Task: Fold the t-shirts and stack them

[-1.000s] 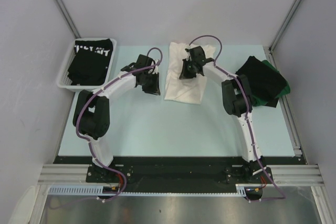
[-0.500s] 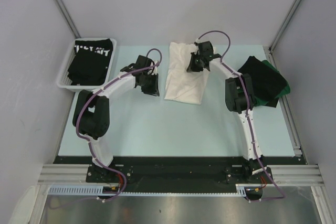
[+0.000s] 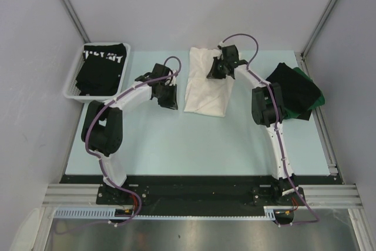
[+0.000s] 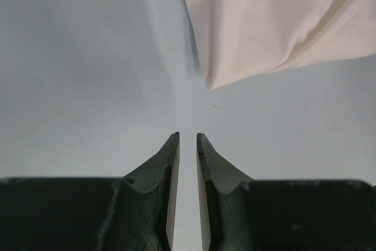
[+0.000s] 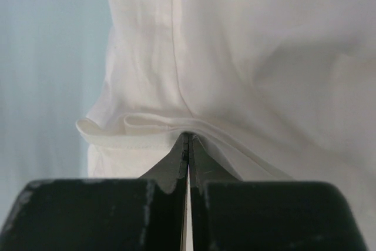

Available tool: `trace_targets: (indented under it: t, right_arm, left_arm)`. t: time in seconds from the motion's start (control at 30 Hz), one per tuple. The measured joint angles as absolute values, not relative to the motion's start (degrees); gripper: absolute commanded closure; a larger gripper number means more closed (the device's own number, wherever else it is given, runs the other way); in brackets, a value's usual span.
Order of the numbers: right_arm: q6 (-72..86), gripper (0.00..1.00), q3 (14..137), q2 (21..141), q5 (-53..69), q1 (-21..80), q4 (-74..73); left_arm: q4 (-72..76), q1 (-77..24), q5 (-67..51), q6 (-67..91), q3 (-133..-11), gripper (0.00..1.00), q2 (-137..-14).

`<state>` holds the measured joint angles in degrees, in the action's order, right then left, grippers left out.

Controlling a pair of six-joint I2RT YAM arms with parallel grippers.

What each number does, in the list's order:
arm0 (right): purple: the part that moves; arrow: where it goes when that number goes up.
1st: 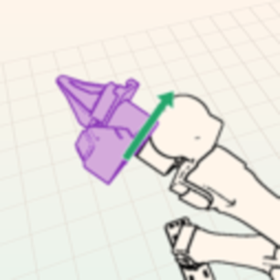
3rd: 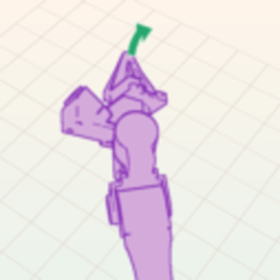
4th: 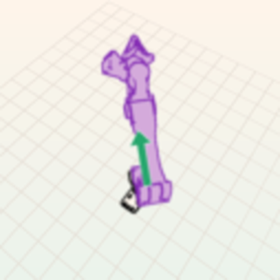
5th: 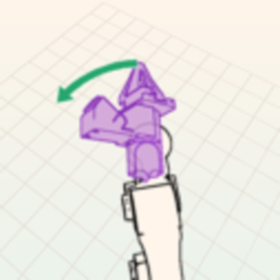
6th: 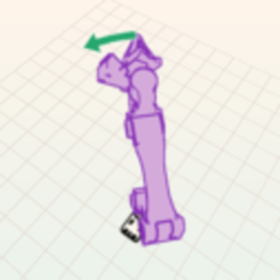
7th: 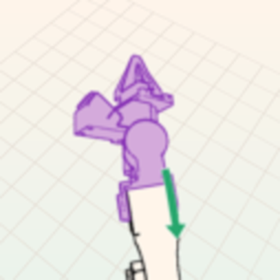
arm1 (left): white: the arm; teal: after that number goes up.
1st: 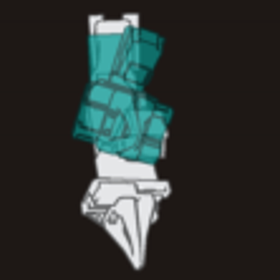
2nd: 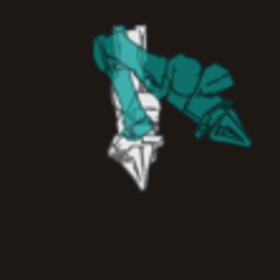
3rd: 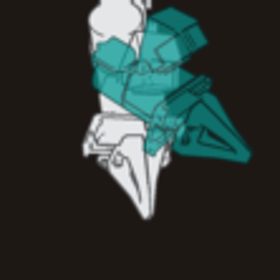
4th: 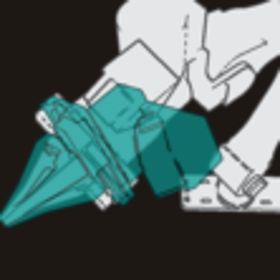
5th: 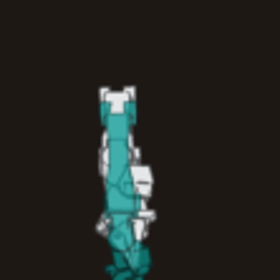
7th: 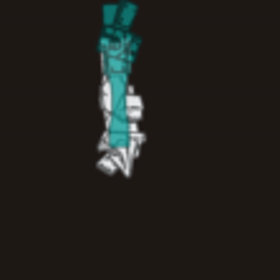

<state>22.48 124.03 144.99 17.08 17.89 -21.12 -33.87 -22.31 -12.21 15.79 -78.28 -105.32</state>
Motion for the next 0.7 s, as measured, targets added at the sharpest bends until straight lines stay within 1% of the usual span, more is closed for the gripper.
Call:
trace_targets:
  t: [0.1,0.13,0.17,0.23,0.27,0.33,0.5,0.57,0.7]
  right_arm:
    - [23.1,0.99,124.7,145.0,17.3,18.0,-21.0]
    - [23.4,0.95,124.9,145.0,17.4,18.1,-21.0]
    - [23.5,0.89,124.9,145.0,17.4,18.1,-21.1]
    - [23.8,0.83,124.6,144.9,17.2,18.3,-21.1]
    - [23.7,0.74,123.7,144.5,16.9,18.4,-21.0]
    - [23.4,0.69,120.4,142.5,16.1,18.7,-21.2]
    - [20.8,0.64,111.0,133.0,13.6,19.0,-24.3]
    - [19.7,0.61,108.3,128.6,12.3,19.1,-25.1]
    - [17.9,0.59,103.7,118.6,9.7,19.0,-26.5]
  left_arm:
    - [-33.9,-22.3,-12.2,15.8,-78.2,0.78,-105.3]
    - [-33.7,-22.3,-12.3,15.8,-78.0,0.78,-105.3]
    - [-33.7,-22.3,-12.3,15.9,-77.9,0.78,-105.3]
    - [-33.3,-22.3,-12.4,16.0,-77.3,0.76,-105.3]
    - [-32.9,-22.3,-12.7,16.0,-76.7,0.75,-105.3]
    - [-32.0,-22.3,-13.6,16.2,-75.7,0.75,-105.3]
    - [-27.7,-22.3,-17.5,17.8,-72.7,0.74,-105.4]
    - [-26.2,-22.3,-18.9,18.5,-72.4,0.73,-105.8]
    - [-22.1,-22.3,-21.4,19.6,-72.4,0.71,-107.2]
